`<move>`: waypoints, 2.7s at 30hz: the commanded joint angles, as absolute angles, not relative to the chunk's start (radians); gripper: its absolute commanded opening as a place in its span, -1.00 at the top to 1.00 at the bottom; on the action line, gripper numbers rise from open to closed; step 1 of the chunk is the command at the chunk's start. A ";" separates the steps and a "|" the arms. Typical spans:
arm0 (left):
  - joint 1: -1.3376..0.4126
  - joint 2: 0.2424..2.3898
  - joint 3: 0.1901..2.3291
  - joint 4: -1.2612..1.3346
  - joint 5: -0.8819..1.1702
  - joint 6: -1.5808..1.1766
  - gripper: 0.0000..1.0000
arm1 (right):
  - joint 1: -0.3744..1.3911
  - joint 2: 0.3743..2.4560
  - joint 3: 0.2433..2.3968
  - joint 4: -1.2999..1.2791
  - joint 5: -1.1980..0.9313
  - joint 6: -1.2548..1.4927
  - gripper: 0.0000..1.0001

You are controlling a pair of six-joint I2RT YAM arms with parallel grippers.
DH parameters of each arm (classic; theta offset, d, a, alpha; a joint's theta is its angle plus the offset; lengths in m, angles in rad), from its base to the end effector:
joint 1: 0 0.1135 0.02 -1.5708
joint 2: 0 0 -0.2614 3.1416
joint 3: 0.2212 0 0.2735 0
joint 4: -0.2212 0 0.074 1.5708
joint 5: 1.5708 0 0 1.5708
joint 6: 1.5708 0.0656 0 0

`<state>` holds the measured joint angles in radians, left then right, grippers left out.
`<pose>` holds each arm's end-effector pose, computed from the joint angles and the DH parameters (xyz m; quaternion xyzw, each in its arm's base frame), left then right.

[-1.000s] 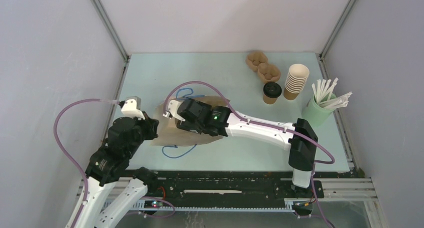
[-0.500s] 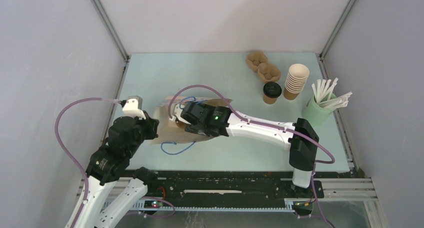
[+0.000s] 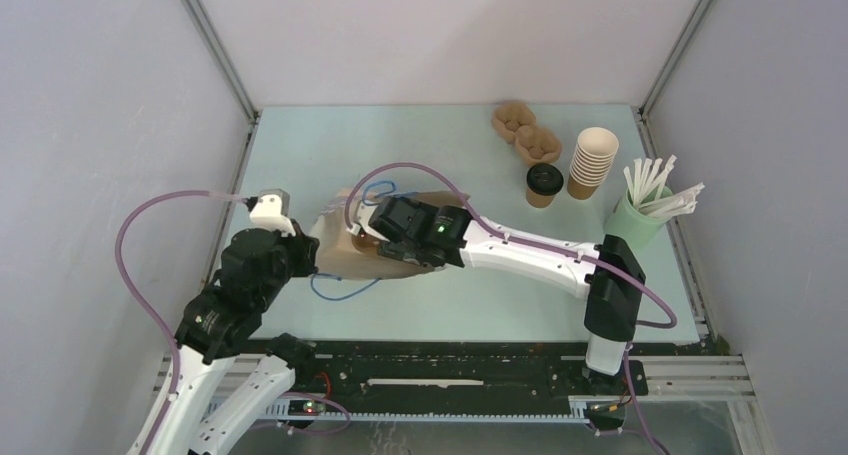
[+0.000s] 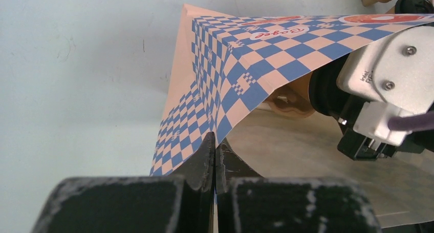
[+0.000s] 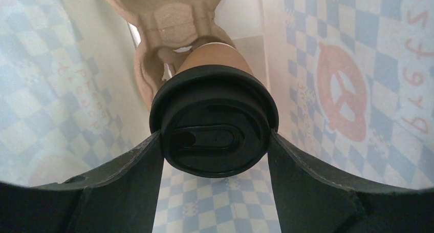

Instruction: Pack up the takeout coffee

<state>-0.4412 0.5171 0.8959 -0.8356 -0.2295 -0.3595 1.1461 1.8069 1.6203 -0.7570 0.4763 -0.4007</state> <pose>0.1350 -0.0473 0.3363 -0.0260 0.8450 -0.1152 0.5215 0.2055 0.3813 0.2700 -0.5937 0.7123 -0.0998 0.3609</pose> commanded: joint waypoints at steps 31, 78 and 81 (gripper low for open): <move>-0.445 0.547 0.933 -0.836 -0.227 -0.310 1.00 | 1.077 1.772 1.478 -0.645 0.275 -0.365 0.82; -0.374 1.247 1.687 -1.378 -0.127 -0.431 0.99 | 1.005 1.950 1.853 -0.864 0.391 -0.205 0.89; -0.374 1.238 1.680 -1.353 -0.116 -0.428 0.95 | 1.005 1.928 1.854 -0.846 0.425 -0.204 0.90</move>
